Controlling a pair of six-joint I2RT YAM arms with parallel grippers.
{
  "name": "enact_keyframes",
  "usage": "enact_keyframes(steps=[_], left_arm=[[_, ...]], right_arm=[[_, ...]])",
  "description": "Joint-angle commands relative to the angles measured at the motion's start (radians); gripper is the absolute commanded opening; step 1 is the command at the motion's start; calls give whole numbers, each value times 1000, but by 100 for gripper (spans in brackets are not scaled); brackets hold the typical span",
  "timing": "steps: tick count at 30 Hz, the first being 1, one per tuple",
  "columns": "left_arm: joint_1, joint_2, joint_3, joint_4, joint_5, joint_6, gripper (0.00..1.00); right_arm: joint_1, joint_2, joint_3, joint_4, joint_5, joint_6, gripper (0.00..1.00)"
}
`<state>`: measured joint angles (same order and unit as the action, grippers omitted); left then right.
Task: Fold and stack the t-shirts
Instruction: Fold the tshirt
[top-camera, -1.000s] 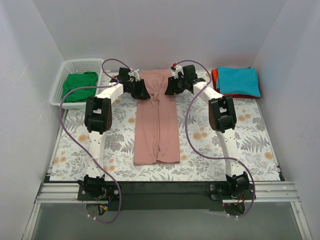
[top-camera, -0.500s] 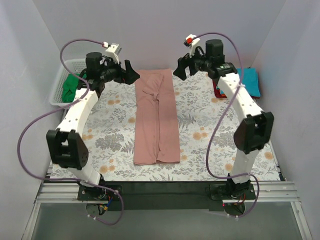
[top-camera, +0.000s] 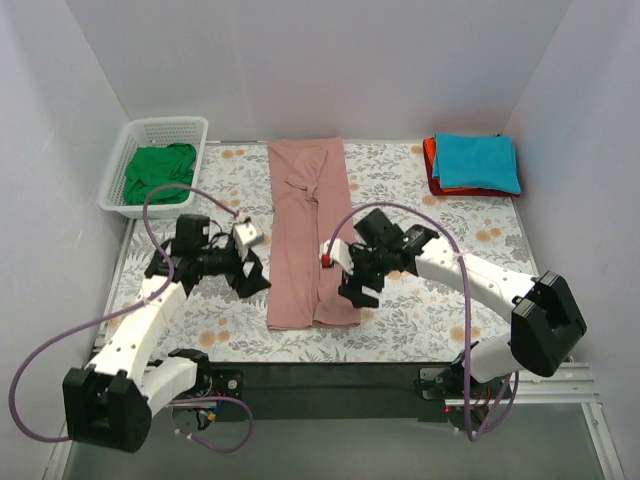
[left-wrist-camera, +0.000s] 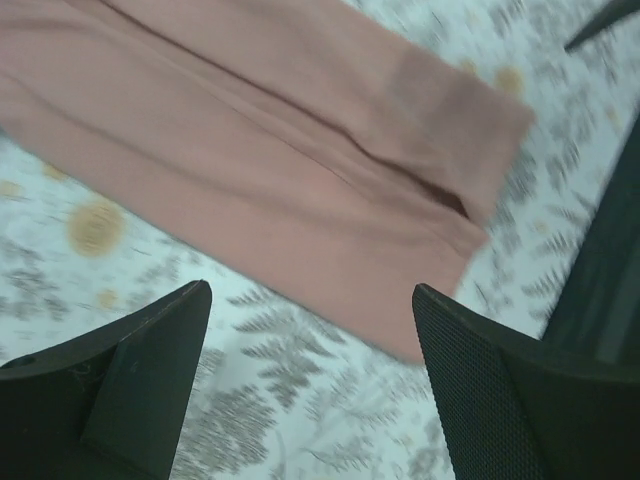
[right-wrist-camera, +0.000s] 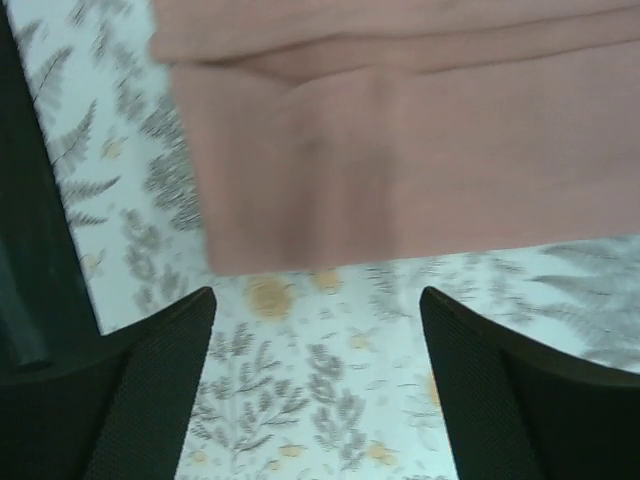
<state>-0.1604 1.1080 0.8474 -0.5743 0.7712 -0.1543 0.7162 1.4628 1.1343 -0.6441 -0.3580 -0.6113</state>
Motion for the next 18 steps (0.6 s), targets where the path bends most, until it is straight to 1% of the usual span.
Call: enact_keyframes(steps=[1,2,3,4,6,7,10,12,18], left_arm=[[-57,-172,-172,-117,88,281,77],[-79,-203,-210,-125,85,344,71],[-129,-229,-247,-119,62,370,70],[-155,-278,-322,-107,48,384,68],[-212,-309,-379,-41,1,375,65],[-224,-318,-411,-15,-10,368,63],[-251,-294,-427,25,-35,364,59],[-263,-258,-427,40,-39,360,57],[-295,-228,-447,108,-61,346,56]], right_arm=[[104,-119,-112,33,57,-33,86],[124,-127,-145,53,71,-27,84],[144,-128,-192,98,83,-24,82],[176,-127,-215,118,97,-19,76],[204,-128,-266,187,111,-5,70],[238,-127,-278,208,137,-2,67],[275,-113,-309,257,163,-8,64],[282,-105,-324,280,162,-10,63],[327,-82,-403,339,175,-8,62]])
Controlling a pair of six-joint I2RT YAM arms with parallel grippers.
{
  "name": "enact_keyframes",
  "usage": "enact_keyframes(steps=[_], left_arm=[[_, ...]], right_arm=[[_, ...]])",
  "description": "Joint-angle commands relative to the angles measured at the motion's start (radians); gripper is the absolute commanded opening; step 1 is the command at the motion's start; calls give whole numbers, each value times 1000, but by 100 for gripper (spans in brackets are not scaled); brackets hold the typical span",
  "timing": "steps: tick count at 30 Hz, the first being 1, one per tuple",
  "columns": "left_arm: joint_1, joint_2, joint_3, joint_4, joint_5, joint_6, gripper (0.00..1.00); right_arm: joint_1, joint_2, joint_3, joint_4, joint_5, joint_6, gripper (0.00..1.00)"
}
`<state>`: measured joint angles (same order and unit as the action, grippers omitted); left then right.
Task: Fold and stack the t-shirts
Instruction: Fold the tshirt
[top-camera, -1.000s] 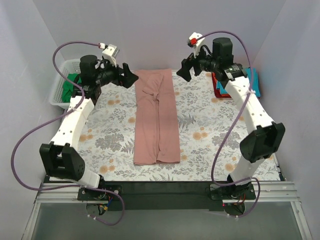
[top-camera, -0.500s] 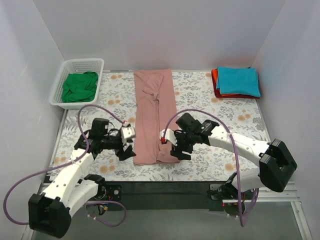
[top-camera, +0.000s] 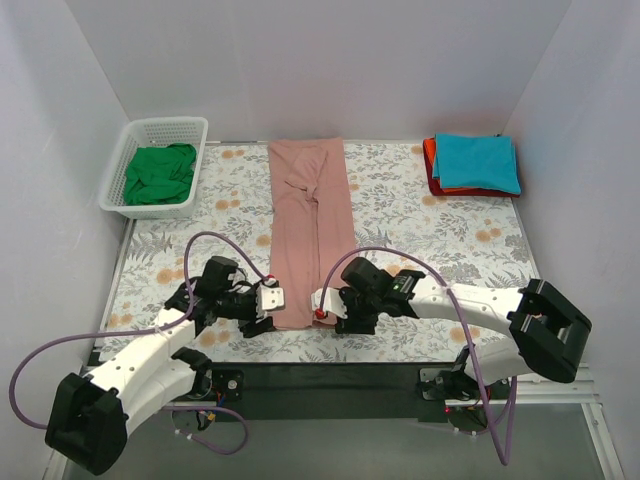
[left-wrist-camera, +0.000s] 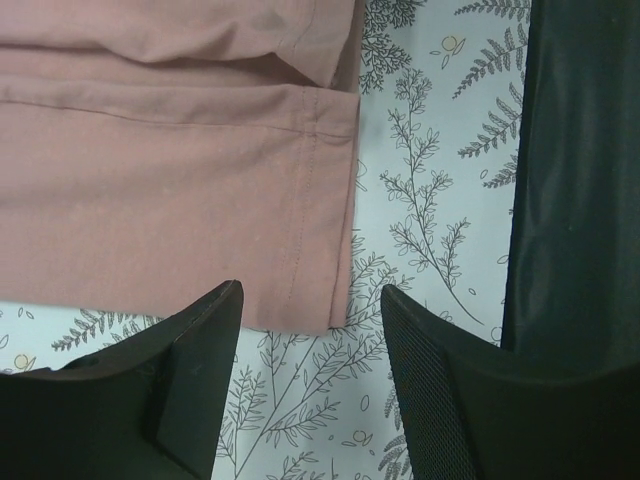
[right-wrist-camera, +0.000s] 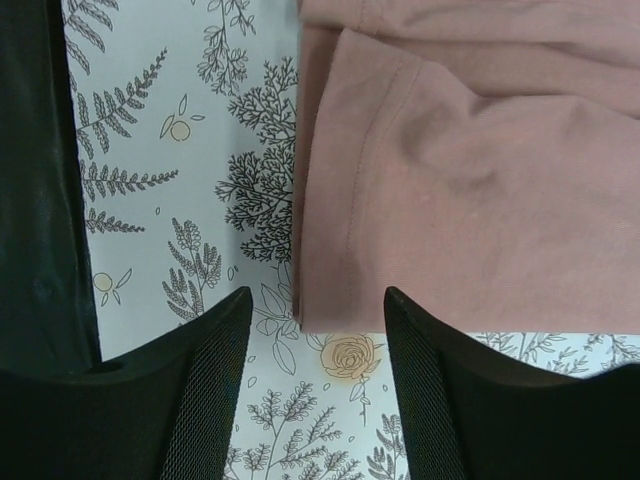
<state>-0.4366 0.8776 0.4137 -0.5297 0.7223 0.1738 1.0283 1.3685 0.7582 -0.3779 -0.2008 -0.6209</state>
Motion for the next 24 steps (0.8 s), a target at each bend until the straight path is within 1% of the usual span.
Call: enact_keyframes(steps=[1,5,7,11,12,14,15,17,20,21,23,24], left_arm=[[-25,4,-18,71,-23,26,56],[-59,26,-42,97,-53,35,56],[-68,37,-55,108,-63,42,56],[-105,61,-70,132,-116,35,57],[-111,67,-76,138,-127,33,57],[-128,86,-81,154,-149,32,57],[-135,90,-82,154,-171,35,56],[-155,103,-92,160,-198,35,53],[-183,127,-113,171,-257,49,46],[-191,136,-116,169,-271,50,36],[-205,152,-118,165,-303,46,22],[-206,162,-115,162,-310,46,13]], right_arm=[[16,18,-34,77,20,3,61],[19,53,-83,119,44,-2,60],[19,67,-95,125,49,-2,56],[21,66,-135,139,52,0,45],[21,64,-141,140,57,0,41],[23,61,-152,143,64,0,37],[24,61,-160,145,72,1,33],[26,64,-165,145,75,4,30],[36,72,-169,148,89,4,26],[45,76,-169,146,101,6,20],[56,89,-168,145,115,12,10],[62,89,-169,146,124,22,2]])
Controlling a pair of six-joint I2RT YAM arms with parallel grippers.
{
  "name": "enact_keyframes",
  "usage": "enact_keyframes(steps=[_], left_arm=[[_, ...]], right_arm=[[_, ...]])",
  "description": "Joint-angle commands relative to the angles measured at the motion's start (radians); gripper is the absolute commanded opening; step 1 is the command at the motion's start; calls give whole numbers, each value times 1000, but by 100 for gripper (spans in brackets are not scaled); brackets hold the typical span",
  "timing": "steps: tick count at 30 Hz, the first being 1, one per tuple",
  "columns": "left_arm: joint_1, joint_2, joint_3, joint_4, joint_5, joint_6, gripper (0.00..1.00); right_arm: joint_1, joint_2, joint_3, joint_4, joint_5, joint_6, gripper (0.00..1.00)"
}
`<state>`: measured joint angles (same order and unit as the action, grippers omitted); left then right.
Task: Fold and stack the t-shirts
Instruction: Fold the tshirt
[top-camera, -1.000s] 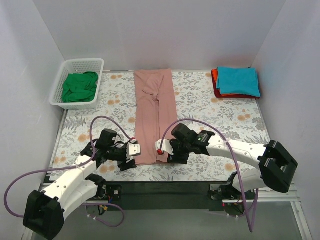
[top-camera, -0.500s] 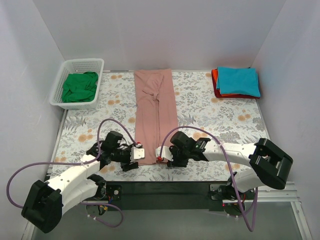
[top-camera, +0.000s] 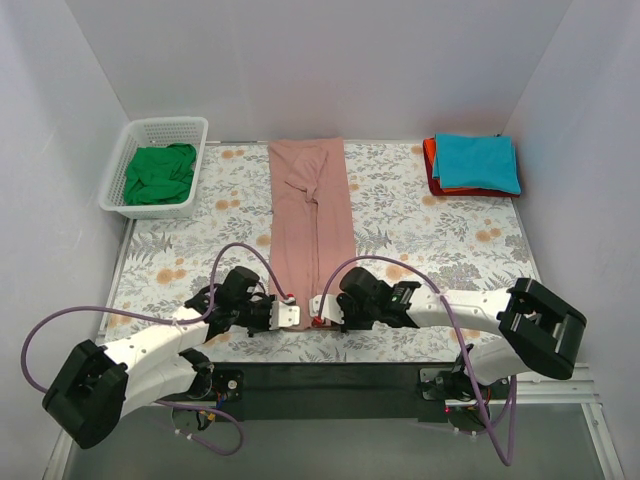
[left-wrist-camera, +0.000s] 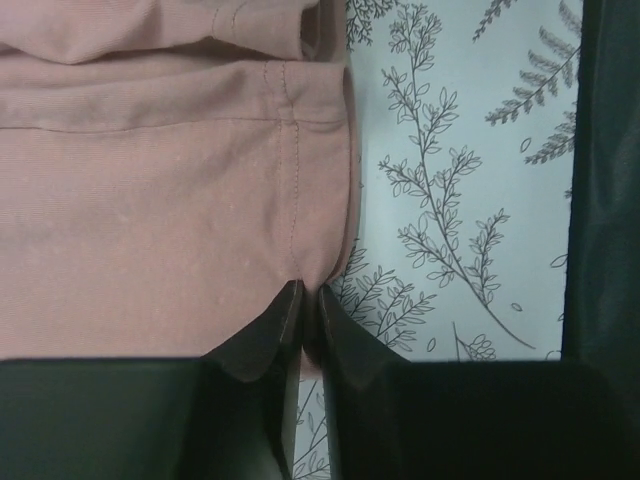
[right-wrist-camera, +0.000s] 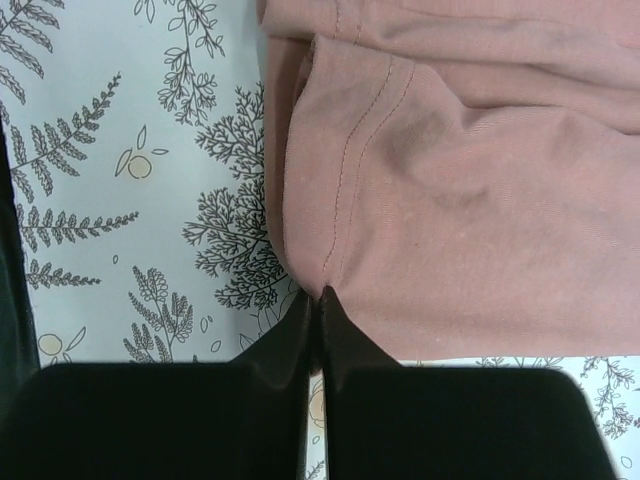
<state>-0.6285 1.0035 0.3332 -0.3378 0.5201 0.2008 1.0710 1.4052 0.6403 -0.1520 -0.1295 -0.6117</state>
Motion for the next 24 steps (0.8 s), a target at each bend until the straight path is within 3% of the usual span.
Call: enact_keyframes(steps=[1,4,13,18,24], left_arm=[[-16,38,-31,-38,-106,15,7],[-17,4,-11,-69,-94,11,0],[-33,-135,151,-332,35,-4,0],[-31,-151,208,-334,-3,-103,0],[44,-79,250,-238,-19,-60,0]], right_arm=[[23,49,-50,-81,56,20,1],[32,6,-38,-115,47,33,1],[86,-153,79,-326,-15,44,1],[73,-153,130,-324,-6,32,1],[-32,-120,197,-319,1,-64,1]])
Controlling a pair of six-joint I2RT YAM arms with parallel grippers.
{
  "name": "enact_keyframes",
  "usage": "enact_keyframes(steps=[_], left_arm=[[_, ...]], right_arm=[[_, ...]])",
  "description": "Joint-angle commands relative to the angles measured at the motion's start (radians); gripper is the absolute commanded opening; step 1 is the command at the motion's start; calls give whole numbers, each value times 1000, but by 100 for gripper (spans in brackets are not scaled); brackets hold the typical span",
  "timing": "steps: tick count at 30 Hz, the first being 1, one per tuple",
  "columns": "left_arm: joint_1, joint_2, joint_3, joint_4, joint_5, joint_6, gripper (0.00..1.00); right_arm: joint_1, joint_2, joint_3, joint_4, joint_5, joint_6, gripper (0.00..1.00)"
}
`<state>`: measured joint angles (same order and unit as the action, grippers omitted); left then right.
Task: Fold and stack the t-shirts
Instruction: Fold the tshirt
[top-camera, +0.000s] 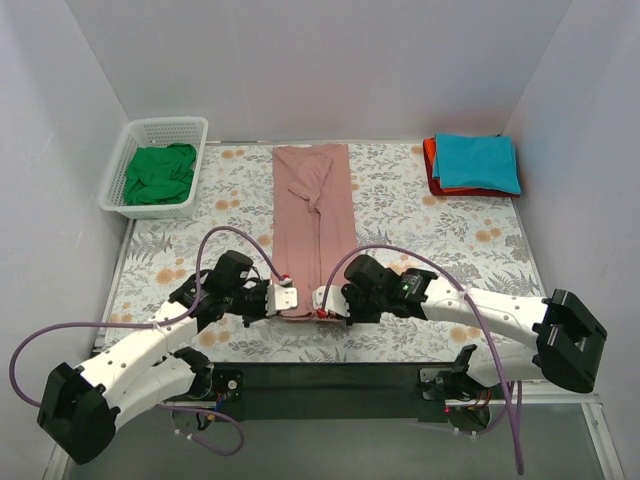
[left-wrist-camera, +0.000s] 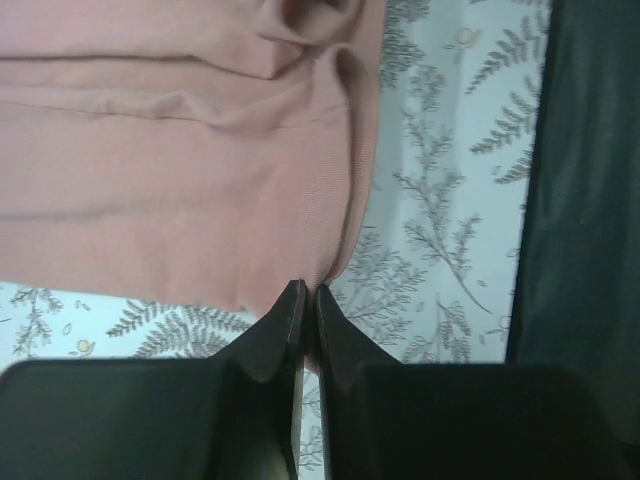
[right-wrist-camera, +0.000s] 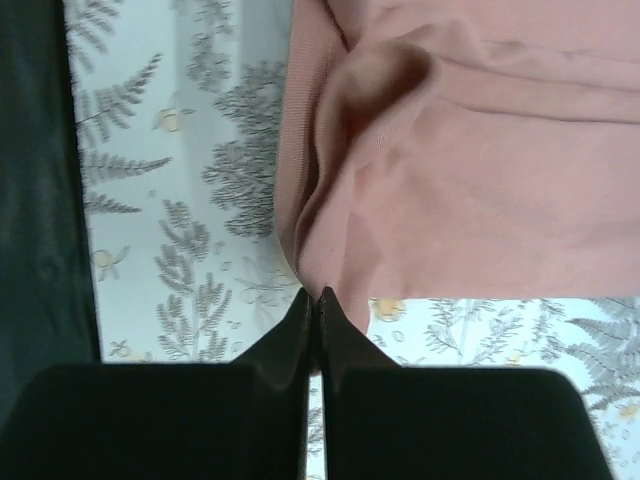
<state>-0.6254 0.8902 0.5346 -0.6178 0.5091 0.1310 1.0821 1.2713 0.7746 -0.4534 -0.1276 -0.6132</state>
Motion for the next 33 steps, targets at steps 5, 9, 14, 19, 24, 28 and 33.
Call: enact_keyframes(steps=[5,9,14,19,24,28,33], left_arm=[[179,180,122,173,58,68,0],[248,314,223,272,88,108,0],[288,475,309,355,108,137,0],[351,613,430,421,131,148,0],[388,784,567,438,155,157,0],[406,889,645,480,144,157,0],[412,980,711,584,65,78,29]], right_arm=[[-172,75,142,15,-12,-170,1],[-246,158,219,33,-33,-263,1],[-333,264,319,65,-62,-364,1],[-409,407,489,68,-92,-421,1],[-475,548,636,70,-107,-460,1],[-513,654,755,78,-110,-474,1],[-528,755,856,90,-46,-456,84]])
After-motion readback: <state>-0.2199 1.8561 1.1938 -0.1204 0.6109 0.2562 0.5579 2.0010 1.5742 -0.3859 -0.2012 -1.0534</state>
